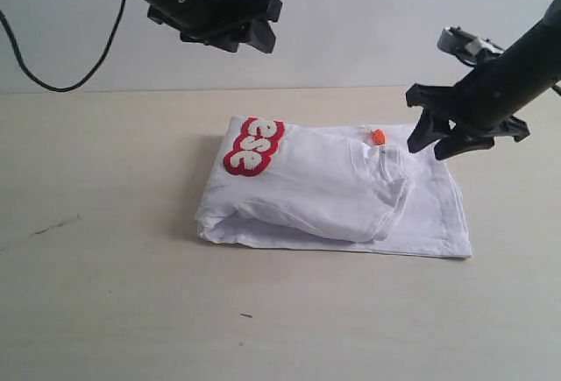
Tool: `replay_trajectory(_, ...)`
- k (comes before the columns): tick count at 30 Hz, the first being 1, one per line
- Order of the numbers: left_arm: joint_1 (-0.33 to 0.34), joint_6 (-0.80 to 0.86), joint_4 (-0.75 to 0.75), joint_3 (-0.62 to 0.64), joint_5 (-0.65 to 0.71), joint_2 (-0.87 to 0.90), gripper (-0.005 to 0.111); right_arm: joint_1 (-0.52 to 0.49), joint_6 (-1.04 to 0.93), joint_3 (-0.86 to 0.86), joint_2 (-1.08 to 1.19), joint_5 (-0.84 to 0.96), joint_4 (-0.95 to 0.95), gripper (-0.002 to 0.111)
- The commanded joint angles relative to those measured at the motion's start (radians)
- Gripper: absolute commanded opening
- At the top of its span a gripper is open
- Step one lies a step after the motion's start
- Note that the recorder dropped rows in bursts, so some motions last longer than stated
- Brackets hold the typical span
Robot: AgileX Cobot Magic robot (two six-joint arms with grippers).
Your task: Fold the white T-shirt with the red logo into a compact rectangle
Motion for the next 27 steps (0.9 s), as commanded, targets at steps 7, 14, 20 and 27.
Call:
replay_trajectory(7, 0.077, -0.004, 0.064, 0.166, -0.096, -0.077, 0.054, -0.004, -0.07, 0.003, 0.121, -0.017, 0.088, 0.045)
replay_trajectory(14, 0.117, 0.033, 0.059, 0.24, -0.167, -0.077, 0.054, 0.035, -0.079, 0.003, 0.161, -0.044, 0.089, 0.045)
replay_trajectory(20, 0.117, 0.043, 0.055, 0.255, -0.188, -0.077, 0.054, 0.076, -0.081, 0.003, 0.177, -0.071, 0.091, 0.045)
replay_trajectory(27, 0.117, 0.043, 0.051, 0.255, -0.192, -0.077, 0.054, 0.076, -0.081, 0.0, 0.141, -0.08, 0.093, 0.045)
